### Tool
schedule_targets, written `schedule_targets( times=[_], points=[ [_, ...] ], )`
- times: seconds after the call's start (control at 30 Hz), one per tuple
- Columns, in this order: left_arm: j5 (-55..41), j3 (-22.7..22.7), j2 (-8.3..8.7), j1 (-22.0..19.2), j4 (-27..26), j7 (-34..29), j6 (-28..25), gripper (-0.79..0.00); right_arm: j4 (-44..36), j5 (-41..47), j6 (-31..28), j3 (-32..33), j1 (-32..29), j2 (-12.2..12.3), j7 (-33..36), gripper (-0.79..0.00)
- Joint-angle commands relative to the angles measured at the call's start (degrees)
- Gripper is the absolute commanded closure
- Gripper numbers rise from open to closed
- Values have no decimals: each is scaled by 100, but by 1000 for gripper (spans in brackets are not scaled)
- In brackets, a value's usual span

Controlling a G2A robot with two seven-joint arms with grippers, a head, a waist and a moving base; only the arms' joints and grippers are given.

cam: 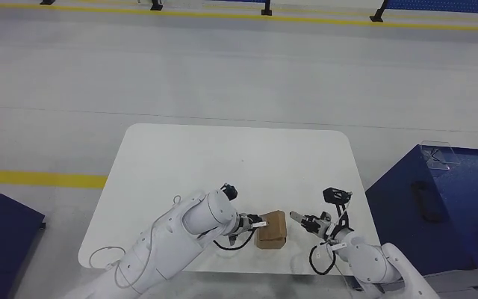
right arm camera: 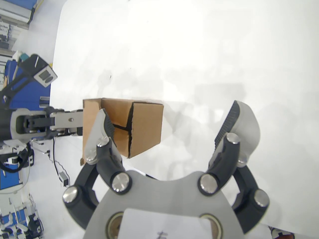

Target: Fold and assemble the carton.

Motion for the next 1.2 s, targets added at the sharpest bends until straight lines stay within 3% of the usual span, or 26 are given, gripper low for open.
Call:
schedule_targets(
  times=[0.0,0.2,1.17],
  points=[
    [4,1,2,7,17,-4,0,-785,-3,119,-110,33,3,-3,135,-785],
    [-8,28,-7,-21,93,-77,-11,-785,-55,7,-392,99,-98,11,406,-785],
    [-204,197,-155,-212,498,-200,-83,-785,408,-501,-96,-522,414,-182,508,-785]
  ],
)
